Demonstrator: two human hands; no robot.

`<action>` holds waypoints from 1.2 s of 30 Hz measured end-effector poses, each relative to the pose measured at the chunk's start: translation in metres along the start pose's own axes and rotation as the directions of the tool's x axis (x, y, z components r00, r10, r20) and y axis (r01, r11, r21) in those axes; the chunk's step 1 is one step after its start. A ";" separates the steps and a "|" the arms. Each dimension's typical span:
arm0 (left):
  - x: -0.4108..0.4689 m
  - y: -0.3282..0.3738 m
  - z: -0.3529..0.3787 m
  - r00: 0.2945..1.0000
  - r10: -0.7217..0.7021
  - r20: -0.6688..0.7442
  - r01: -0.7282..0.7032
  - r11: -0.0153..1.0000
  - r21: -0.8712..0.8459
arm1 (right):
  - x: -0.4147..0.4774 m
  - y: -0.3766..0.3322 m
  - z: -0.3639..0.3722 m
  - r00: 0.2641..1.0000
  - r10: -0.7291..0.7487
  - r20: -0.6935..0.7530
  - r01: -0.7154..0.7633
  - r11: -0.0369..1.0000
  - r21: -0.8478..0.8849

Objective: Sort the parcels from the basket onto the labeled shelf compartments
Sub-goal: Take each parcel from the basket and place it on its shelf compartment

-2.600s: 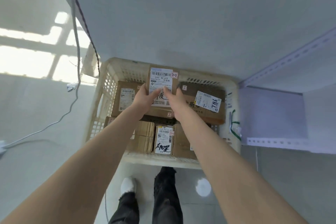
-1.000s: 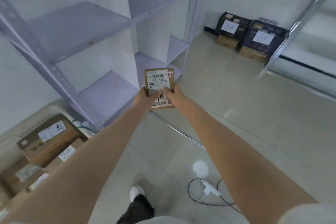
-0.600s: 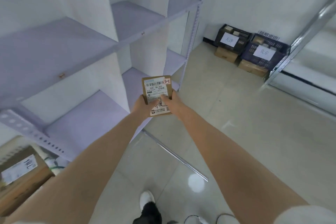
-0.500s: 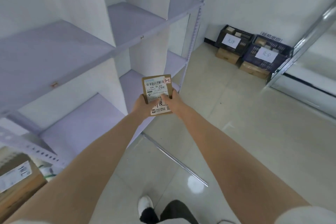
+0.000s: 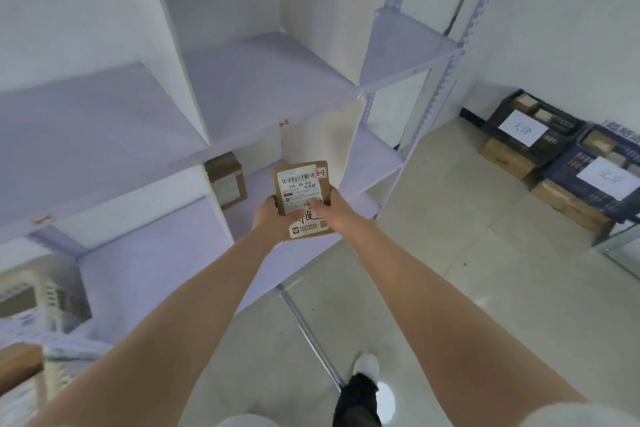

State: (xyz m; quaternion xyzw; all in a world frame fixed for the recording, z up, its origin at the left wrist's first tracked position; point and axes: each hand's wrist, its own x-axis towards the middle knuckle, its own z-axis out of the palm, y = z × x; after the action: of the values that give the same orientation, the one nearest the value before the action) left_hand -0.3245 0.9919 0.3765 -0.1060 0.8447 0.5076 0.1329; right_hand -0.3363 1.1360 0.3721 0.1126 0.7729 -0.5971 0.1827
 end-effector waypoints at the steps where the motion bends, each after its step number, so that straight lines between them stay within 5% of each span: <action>1: 0.005 0.007 0.006 1.000 -0.017 -0.026 0.017 1.000 0.008 | 0.009 -0.001 -0.008 1.000 -0.005 0.019 0.005 1.000 -0.011; 21: 0.103 -0.037 0.068 0.895 -0.287 -0.342 0.249 0.957 -0.150 | 0.154 0.040 -0.032 0.933 -0.101 0.345 0.183 0.959 -0.215; 36: 0.218 -0.203 0.157 0.786 -0.165 -0.595 0.114 0.986 -0.123 | 0.303 0.202 0.027 0.850 -0.373 0.373 0.460 0.870 -0.178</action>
State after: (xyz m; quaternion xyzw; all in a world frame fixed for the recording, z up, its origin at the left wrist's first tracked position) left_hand -0.4483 1.0277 0.0653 -0.3296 0.8116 0.4696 -0.1101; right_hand -0.5277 1.1496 0.0618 -0.1844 0.8090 -0.5261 0.1865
